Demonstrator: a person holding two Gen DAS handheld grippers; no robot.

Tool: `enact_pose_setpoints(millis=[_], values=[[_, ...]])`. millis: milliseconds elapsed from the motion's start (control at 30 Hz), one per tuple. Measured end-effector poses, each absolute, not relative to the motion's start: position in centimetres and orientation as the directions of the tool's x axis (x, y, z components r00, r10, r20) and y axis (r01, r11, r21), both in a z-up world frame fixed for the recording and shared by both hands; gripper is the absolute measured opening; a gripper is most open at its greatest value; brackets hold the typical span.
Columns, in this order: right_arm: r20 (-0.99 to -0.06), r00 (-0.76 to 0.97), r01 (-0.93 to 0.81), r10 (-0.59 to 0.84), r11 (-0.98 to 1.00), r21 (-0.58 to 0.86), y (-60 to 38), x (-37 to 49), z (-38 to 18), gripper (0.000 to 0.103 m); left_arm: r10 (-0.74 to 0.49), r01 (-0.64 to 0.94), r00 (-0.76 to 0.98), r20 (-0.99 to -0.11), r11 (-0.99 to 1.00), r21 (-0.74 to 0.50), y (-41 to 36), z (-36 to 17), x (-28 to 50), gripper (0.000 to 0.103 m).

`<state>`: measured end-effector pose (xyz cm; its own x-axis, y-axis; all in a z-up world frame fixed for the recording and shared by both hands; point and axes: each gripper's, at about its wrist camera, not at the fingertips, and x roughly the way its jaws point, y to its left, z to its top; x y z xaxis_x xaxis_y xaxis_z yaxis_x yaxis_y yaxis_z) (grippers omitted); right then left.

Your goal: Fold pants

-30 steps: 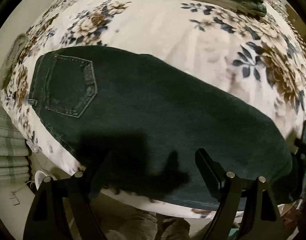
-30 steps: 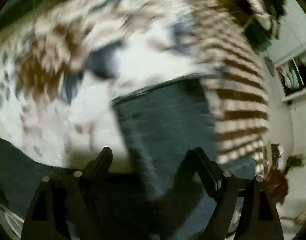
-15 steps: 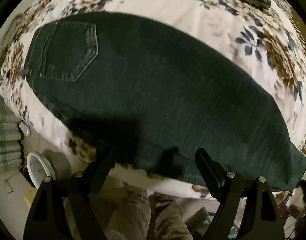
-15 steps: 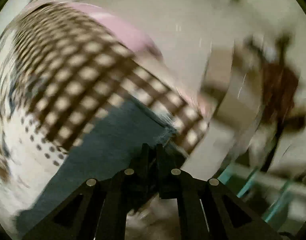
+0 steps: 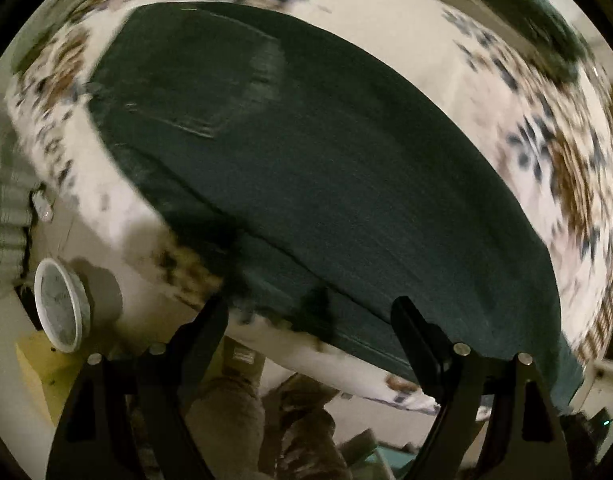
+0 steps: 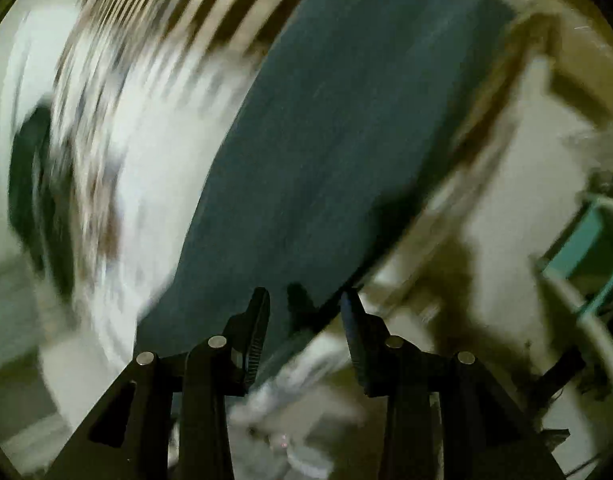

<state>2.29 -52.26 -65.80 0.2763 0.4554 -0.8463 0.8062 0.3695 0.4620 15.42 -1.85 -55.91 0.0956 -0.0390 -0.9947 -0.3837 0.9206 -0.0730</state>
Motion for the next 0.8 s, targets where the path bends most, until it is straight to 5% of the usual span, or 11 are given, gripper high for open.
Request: enact_pose_setpoints(millis=[200, 367, 567, 600, 633, 700, 800], values=[[-0.774, 0.242, 0.786, 0.585, 0.349, 0.51, -39.4, 5.2, -68.9, 0.04, -0.015, -0.533, 0.135, -0.991, 0.842, -0.085, 6.8, -55.8, 15.4, 0.083], [-0.797, 0.318, 0.773, 0.514, 0.346, 0.532, -35.2, 7.7, -69.5, 0.04, -0.111, -0.646, 0.291, -0.95, 0.71, -0.28, 14.4, -56.8, 16.6, 0.077], [-0.858, 0.312, 0.816, 0.408, 0.347, 0.462, -33.1, 8.2, -69.1, 0.04, -0.168, -0.675, 0.298, -0.94, 0.658, -0.332, 18.9, -60.3, 20.6, 0.072], [-0.865, 0.313, 0.822, 0.391, 0.345, 0.454, -32.9, 8.3, -68.8, 0.04, -0.187, -0.681, 0.301, -0.935, 0.644, -0.348, 19.4, -60.8, 21.0, 0.056], [-0.874, 0.308, 0.828, 0.376, 0.347, 0.441, -32.5, 8.2, -68.6, 0.038, -0.203, -0.69, 0.306, -0.93, 0.626, -0.364, 19.8, -61.1, 21.1, 0.052], [-0.907, 0.262, 0.857, 0.328, 0.354, 0.376, -33.1, 7.9, -68.4, 0.013, -0.224, -0.687, 0.331, -0.916, 0.608, -0.397, 20.2, -61.1, 21.1, 0.037], [-0.942, 0.203, 0.861, 0.267, 0.409, 0.301, -32.5, 8.4, -67.3, 0.003, -0.213, -0.629, 0.359, -0.909, 0.664, -0.404, 19.7, -59.3, 20.7, 0.015]])
